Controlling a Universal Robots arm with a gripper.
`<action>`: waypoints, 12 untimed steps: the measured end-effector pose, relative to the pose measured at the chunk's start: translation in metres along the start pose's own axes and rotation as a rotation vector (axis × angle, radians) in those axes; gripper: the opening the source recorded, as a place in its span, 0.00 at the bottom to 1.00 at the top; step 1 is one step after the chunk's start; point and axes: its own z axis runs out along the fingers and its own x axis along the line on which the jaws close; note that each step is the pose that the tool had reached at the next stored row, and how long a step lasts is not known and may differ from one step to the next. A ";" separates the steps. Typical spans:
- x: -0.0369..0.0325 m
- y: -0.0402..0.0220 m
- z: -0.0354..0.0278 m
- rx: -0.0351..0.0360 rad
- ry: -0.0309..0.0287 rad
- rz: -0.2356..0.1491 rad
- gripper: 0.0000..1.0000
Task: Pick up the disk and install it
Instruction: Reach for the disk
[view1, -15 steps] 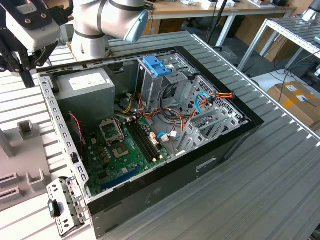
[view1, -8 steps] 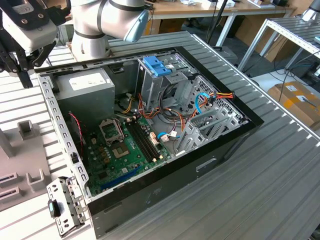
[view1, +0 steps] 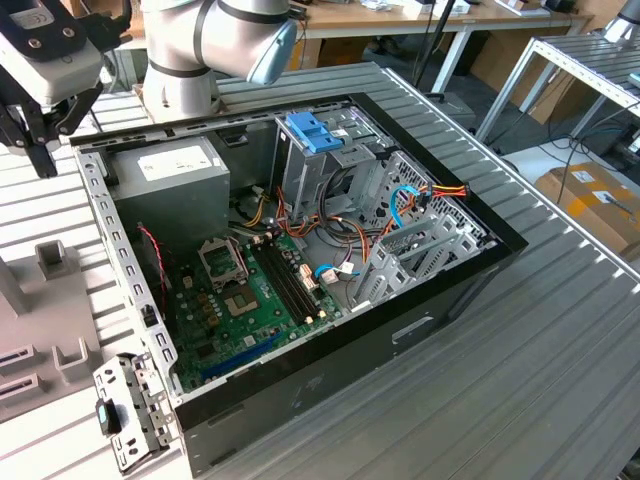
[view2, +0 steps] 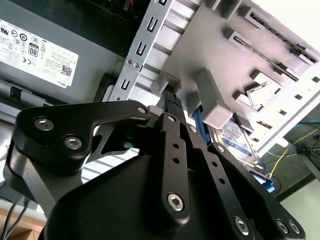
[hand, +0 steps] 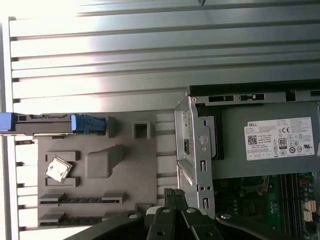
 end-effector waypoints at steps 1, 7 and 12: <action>0.0005 0.0000 0.0000 0.0000 0.0000 0.000 0.11; 0.0038 -0.0003 -0.0001 0.0000 0.0000 0.000 0.11; 0.0064 -0.0005 -0.0002 0.0000 0.0000 0.000 0.11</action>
